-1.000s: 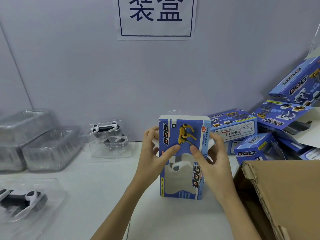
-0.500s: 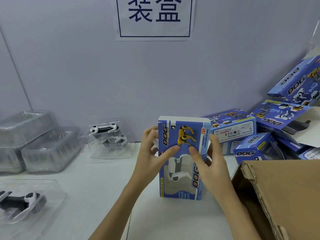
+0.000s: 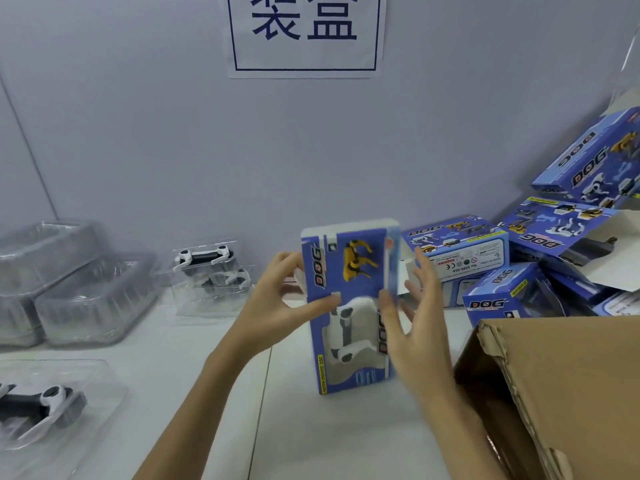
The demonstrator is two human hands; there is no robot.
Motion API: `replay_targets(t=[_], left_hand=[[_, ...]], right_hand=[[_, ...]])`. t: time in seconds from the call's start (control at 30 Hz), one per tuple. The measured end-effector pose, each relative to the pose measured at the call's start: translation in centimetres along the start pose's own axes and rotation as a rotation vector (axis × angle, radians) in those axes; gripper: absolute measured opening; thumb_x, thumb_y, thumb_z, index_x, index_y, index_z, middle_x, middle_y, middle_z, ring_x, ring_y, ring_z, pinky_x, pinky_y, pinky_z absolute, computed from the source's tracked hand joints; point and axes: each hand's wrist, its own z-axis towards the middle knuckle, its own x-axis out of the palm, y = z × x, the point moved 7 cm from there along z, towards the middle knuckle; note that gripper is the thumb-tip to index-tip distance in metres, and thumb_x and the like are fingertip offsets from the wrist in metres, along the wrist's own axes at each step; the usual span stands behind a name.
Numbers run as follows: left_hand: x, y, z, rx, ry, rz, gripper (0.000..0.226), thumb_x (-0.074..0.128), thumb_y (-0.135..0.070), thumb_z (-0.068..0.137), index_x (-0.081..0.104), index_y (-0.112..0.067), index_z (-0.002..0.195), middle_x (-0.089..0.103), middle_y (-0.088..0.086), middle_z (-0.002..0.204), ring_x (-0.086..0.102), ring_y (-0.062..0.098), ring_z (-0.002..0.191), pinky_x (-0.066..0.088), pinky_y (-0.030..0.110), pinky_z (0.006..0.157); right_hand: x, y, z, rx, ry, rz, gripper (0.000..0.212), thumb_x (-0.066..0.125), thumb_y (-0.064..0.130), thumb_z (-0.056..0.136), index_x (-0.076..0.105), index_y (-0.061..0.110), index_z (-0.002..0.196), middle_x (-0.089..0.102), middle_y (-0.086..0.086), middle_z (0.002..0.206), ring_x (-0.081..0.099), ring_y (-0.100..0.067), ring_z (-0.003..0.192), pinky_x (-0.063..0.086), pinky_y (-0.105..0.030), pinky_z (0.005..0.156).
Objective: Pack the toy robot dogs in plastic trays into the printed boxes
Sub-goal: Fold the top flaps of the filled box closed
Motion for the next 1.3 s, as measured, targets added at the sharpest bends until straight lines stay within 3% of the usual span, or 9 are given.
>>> replay_targets(t=[0.17, 0.3, 0.47, 0.7, 0.8, 0.97, 1.1, 1.23, 1.3], left_hand=[[-0.4, -1.7, -0.2, 0.102, -0.249, 0.366, 0.038, 0.073, -0.067, 0.085, 0.06, -0.031, 0.089, 0.046, -0.013, 0.107, 0.054, 0.001, 0.098, 0.042, 0.007, 0.078], [0.7, -3.4, -0.5, 0.164, -0.228, 0.223, 0.055, 0.031, -0.065, 0.105, 0.067, -0.031, 0.082, 0.053, -0.011, 0.093, 0.061, 0.015, 0.08, 0.05, 0.021, 0.071], [1.0, -3.5, -0.4, 0.094, -0.226, -0.027, 0.06, 0.043, -0.041, 0.111, 0.076, -0.011, 0.071, 0.068, -0.005, 0.076, 0.064, 0.023, 0.055, 0.056, 0.048, 0.052], [-2.2, -3.0, -1.5, 0.236, -0.524, 0.228, 0.013, 0.069, -0.035, 0.099, 0.08, -0.031, 0.103, 0.053, -0.001, 0.108, 0.056, 0.015, 0.1, 0.048, 0.024, 0.081], [-2.6, -1.0, -1.2, 0.127, -0.315, 0.19, 0.06, 0.074, -0.051, 0.089, 0.051, -0.043, 0.144, 0.04, -0.009, 0.147, 0.044, 0.014, 0.141, 0.043, 0.031, 0.111], [-1.1, 1.5, -3.5, -0.05, -0.005, -0.026, 0.072, 0.073, -0.054, 0.088, 0.039, -0.049, 0.15, 0.045, -0.024, 0.153, 0.056, 0.009, 0.135, 0.054, 0.048, 0.106], [-0.7, 2.4, -5.0, -0.049, -0.032, -0.085, 0.075, 0.069, -0.049, 0.095, 0.027, -0.06, 0.155, 0.042, -0.044, 0.148, 0.043, -0.017, 0.135, 0.052, 0.018, 0.098], [-0.2, 2.8, -5.2, -0.081, -0.068, -0.272, 0.089, 0.069, -0.023, 0.101, 0.013, -0.067, 0.155, 0.072, -0.003, 0.131, 0.061, 0.025, 0.135, 0.053, 0.042, 0.109], [-0.3, 2.5, -5.1, -0.083, -0.095, -0.304, 0.094, 0.07, -0.017, 0.098, 0.015, -0.068, 0.154, 0.061, -0.008, 0.147, 0.064, 0.02, 0.131, 0.059, 0.038, 0.101]], right_hand=[[2.6, 0.9, -2.4, -0.095, -0.044, -0.014, 0.058, 0.058, 0.044, 0.103, 0.03, 0.043, 0.154, 0.045, 0.02, 0.147, 0.05, -0.009, 0.135, 0.049, -0.02, 0.1], [5.0, 0.7, -3.5, 0.015, 0.094, 0.104, 0.078, 0.066, 0.071, 0.086, 0.018, 0.065, 0.148, 0.045, 0.031, 0.144, 0.051, 0.005, 0.131, 0.052, -0.007, 0.084], [5.2, 0.6, -3.3, 0.045, 0.06, 0.087, 0.103, 0.089, 0.05, 0.07, 0.017, 0.072, 0.14, 0.045, 0.038, 0.137, 0.049, 0.011, 0.128, 0.051, -0.007, 0.087], [3.8, -0.1, -2.2, 0.068, 0.12, 0.142, 0.106, 0.086, 0.033, 0.082, 0.018, 0.047, 0.162, 0.044, 0.021, 0.152, 0.047, -0.002, 0.14, 0.054, -0.021, 0.101], [3.1, -0.9, -1.7, 0.143, 0.147, 0.325, 0.097, 0.077, 0.004, 0.091, 0.026, 0.053, 0.158, 0.066, 0.013, 0.132, 0.067, -0.013, 0.121, 0.06, -0.032, 0.093], [3.1, -0.5, -2.1, 0.134, 0.158, 0.461, 0.067, 0.069, 0.011, 0.088, 0.042, 0.043, 0.14, 0.068, -0.007, 0.128, 0.072, -0.025, 0.111, 0.062, -0.032, 0.082], [3.4, -0.1, -2.4, 0.102, 0.197, 0.457, 0.062, 0.065, 0.01, 0.089, 0.045, 0.038, 0.141, 0.066, -0.005, 0.132, 0.071, -0.027, 0.114, 0.061, -0.03, 0.081], [4.1, 0.3, -2.8, 0.113, 0.242, 0.447, 0.059, 0.065, 0.016, 0.09, 0.05, 0.044, 0.14, 0.064, 0.002, 0.135, 0.068, -0.025, 0.121, 0.061, -0.029, 0.084], [4.3, 0.2, -2.8, 0.144, 0.246, 0.456, 0.058, 0.064, 0.018, 0.09, 0.052, 0.046, 0.139, 0.063, 0.004, 0.138, 0.066, -0.026, 0.124, 0.061, -0.038, 0.09]])
